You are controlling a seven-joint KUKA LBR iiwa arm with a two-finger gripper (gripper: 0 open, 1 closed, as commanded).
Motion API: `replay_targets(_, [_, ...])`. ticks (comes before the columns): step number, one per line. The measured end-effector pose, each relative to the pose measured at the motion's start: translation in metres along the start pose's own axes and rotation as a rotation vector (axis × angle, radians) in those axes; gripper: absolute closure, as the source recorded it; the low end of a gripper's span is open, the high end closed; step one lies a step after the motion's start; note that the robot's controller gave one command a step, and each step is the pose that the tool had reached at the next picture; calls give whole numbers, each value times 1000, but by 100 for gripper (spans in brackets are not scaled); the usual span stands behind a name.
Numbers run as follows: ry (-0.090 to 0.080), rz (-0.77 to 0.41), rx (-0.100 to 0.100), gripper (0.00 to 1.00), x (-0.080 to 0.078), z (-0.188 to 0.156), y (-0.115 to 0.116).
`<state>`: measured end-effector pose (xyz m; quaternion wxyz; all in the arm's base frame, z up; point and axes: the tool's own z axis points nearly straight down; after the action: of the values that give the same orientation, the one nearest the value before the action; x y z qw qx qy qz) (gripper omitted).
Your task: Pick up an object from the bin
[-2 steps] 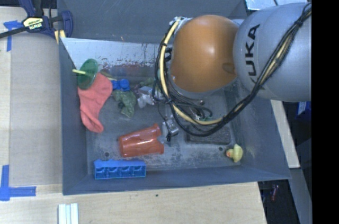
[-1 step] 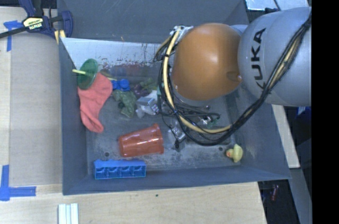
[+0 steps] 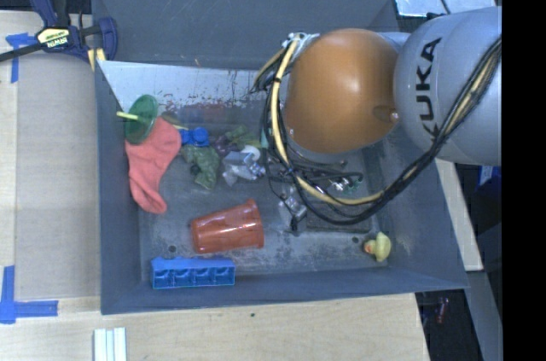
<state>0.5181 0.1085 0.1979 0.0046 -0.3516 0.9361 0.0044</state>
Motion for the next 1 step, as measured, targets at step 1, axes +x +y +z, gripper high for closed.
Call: replay_targets(1, [-2,283,1,0,-9,5,-8])
